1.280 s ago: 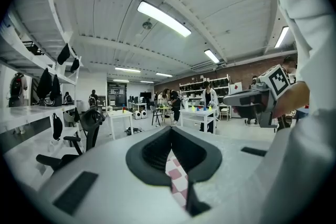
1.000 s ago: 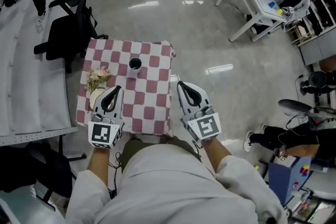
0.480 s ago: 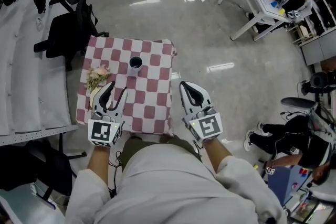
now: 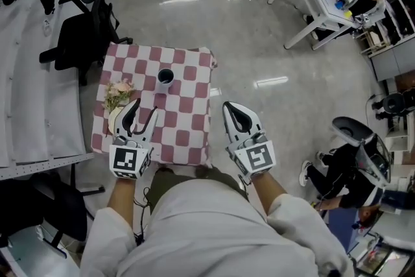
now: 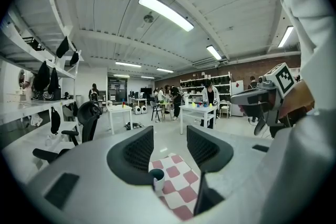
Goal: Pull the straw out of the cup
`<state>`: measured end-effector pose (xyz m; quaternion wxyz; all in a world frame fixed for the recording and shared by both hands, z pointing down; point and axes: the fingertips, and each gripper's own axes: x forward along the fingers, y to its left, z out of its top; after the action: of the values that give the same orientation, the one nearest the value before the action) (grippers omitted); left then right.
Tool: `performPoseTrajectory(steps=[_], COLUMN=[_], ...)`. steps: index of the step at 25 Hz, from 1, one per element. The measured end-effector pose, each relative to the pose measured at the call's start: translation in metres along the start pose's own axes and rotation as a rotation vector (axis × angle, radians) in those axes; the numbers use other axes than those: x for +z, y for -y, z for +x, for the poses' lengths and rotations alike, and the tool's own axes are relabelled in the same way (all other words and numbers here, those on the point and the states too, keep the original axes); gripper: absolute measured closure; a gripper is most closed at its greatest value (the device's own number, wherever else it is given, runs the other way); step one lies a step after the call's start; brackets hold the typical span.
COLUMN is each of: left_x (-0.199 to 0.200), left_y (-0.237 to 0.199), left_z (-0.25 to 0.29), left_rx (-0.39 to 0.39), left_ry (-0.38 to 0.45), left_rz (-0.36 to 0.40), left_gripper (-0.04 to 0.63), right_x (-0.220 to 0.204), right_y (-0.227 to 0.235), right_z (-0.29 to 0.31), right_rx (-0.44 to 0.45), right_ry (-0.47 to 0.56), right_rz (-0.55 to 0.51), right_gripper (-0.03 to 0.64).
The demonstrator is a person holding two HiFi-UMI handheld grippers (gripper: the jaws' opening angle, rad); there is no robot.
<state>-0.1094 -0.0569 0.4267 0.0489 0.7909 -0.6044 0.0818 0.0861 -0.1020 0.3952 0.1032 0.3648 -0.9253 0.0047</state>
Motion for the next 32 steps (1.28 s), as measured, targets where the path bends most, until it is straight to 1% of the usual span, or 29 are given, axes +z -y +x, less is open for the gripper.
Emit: performPoseTrajectory(steps=[2, 10, 15, 22, 28, 31, 32], left_x=[-0.006, -0.045, -0.073, -0.113, -0.149, -0.165, -0.170], left_y=[-0.002, -0.007, -0.013, -0.021, -0.028, -0.030, -0.030], left_z=[0.005, 0.027, 0.039, 0.061, 0.078, 0.084, 0.086], left_rx=[0.004, 0.018, 0.033, 0.054, 0.072, 0.081, 0.084], left_ry=[-0.008, -0.068, -0.115, -0.178, -0.237, -0.263, -0.269], left_rz=[-0.004, -0.034, -0.052, -0.086, -0.117, -0.134, -0.139], left_gripper=[0.402, 0.402, 0.402, 0.402, 0.402, 0.402, 0.402], right_x=[-0.002, -0.008, -0.013, -0.017, -0.024, -0.032, -0.034], right_y=[0.003, 0.011, 0.020, 0.020, 0.025, 0.031, 0.033], right_z=[-0.001, -0.011, -0.015, -0.010, -0.008, -0.009, -0.009], right_rx=[-0.014, -0.002, -0.019, 0.006, 0.001, -0.021, -0.018], right_ry=[-0.014, 0.010, -0.024, -0.014, -0.049, -0.095, -0.094], right_rz=[0.000, -0.006, -0.003, -0.004, -0.008, -0.004, -0.004], right_gripper=[0.612, 0.612, 0.614, 0.612, 0.612, 0.612, 0.612])
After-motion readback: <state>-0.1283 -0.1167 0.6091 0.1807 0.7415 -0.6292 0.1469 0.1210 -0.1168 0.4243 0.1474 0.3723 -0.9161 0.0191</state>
